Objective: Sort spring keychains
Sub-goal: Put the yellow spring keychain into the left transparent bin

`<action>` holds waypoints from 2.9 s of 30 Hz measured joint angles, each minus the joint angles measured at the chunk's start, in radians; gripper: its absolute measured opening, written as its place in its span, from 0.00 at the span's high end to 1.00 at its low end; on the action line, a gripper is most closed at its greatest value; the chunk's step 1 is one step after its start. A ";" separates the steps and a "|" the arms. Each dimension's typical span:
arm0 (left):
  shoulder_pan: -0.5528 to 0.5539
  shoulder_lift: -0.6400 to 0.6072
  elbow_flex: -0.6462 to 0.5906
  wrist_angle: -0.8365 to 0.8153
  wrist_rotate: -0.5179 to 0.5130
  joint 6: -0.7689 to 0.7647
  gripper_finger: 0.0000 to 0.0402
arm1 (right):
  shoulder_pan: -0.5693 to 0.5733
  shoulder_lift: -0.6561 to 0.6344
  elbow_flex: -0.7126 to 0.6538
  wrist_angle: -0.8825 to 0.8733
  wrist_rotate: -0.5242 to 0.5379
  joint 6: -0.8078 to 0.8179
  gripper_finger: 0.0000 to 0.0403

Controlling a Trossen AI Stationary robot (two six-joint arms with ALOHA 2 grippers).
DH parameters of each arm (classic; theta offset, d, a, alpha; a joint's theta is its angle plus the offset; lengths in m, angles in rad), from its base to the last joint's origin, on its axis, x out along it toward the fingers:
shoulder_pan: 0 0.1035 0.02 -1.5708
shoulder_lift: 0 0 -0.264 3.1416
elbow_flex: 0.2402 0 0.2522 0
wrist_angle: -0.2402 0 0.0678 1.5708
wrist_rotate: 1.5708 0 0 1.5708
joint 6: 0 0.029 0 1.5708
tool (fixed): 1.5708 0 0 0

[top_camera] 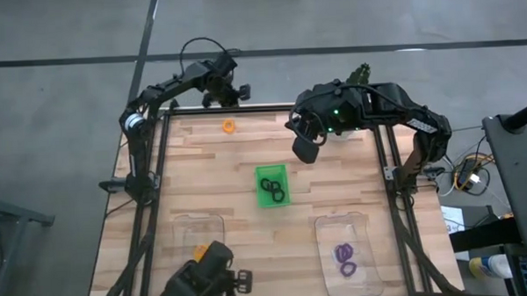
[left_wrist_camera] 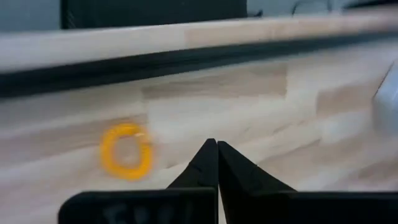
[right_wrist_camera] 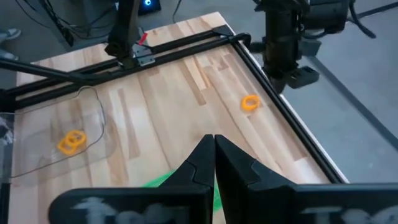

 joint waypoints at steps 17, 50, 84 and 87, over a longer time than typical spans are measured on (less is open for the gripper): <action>0.084 0.002 0.035 -0.230 -0.440 0.647 1.00 | -0.015 0.000 -0.027 -0.048 -0.005 -0.021 0.98; -0.027 0.018 -0.031 -0.296 -0.231 1.232 1.00 | -0.067 -0.003 -0.049 -0.035 -0.006 0.016 0.98; -0.125 0.014 0.016 -0.032 0.115 -0.023 1.00 | -0.068 -0.001 -0.060 -0.019 -0.008 -0.019 0.98; -0.172 0.014 0.014 0.143 0.116 -0.088 1.00 | -0.068 -0.001 -0.060 -0.034 -0.009 -0.026 0.98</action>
